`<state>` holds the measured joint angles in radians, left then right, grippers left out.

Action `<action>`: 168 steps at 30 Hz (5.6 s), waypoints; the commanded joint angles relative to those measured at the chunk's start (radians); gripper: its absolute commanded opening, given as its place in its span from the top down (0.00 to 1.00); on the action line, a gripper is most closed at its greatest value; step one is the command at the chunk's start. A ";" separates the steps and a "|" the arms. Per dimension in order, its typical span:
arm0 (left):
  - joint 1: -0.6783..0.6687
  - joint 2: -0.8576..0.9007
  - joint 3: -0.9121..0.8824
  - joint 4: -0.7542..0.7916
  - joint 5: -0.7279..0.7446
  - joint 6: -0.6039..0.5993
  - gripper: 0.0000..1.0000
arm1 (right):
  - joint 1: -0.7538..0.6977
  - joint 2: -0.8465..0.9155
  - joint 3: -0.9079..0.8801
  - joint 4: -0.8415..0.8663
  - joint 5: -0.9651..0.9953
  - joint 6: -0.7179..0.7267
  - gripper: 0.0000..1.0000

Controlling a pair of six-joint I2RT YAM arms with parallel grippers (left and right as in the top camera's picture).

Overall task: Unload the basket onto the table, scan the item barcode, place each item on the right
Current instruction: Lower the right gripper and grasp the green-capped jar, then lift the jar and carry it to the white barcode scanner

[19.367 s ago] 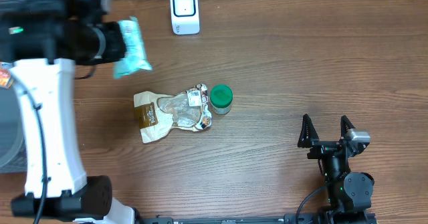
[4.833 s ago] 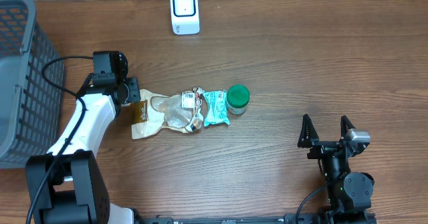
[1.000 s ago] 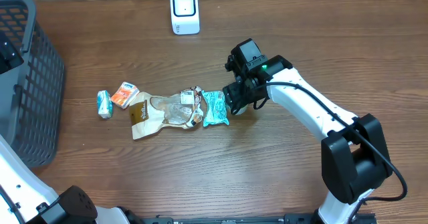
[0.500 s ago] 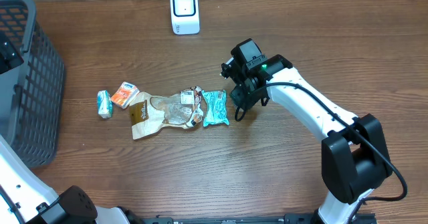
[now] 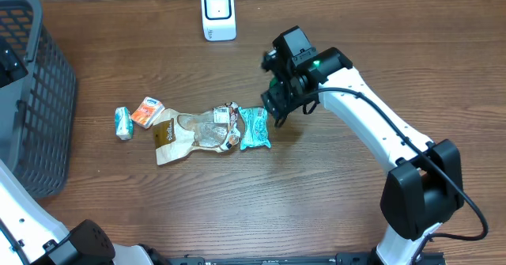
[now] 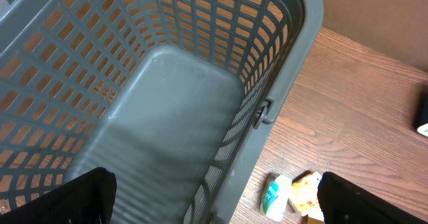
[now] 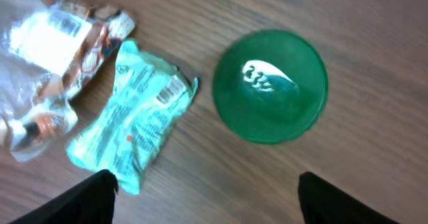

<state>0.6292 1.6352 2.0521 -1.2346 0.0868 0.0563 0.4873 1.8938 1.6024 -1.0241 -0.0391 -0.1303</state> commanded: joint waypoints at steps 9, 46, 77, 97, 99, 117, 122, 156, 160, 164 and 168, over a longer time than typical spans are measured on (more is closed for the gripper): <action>0.000 0.003 -0.003 0.001 0.008 0.015 0.01 | -0.062 0.037 -0.030 0.213 0.082 0.855 0.00; 0.000 0.003 -0.003 0.001 0.008 0.015 0.01 | -0.063 0.126 0.071 -0.094 -0.142 -0.472 0.32; 0.000 0.003 -0.003 0.001 0.008 0.015 0.00 | -0.059 0.127 0.046 -0.147 -0.088 0.214 0.13; 0.000 0.003 -0.003 0.001 0.008 0.015 0.01 | 0.017 0.128 0.045 -0.131 0.106 0.235 0.19; 0.000 0.003 -0.003 0.001 0.008 0.015 0.00 | 0.017 0.128 0.040 -0.130 0.106 0.235 0.20; 0.000 0.003 -0.003 0.001 0.008 0.015 0.00 | -0.019 0.122 0.105 -0.151 -0.077 0.233 0.58; 0.000 0.003 -0.003 0.001 0.008 0.015 0.00 | -0.093 0.092 0.237 -0.221 -0.370 0.143 0.58; 0.000 0.003 -0.003 0.001 0.008 0.015 0.01 | 0.024 0.096 0.397 0.304 0.073 0.089 0.66; 0.000 0.003 -0.003 0.001 0.008 0.015 0.00 | 0.065 0.198 0.397 0.578 0.212 -0.069 0.66; 0.000 0.003 -0.003 0.001 0.008 0.015 0.01 | 0.068 0.291 0.397 0.802 0.226 -0.192 0.66; 0.000 0.003 -0.003 0.001 0.008 0.015 0.00 | 0.060 0.417 0.397 1.073 0.225 -0.465 0.67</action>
<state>0.6292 1.6356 2.0521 -1.2354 0.0860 0.0563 0.5571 2.2612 1.9743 -0.0608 0.1352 -0.3424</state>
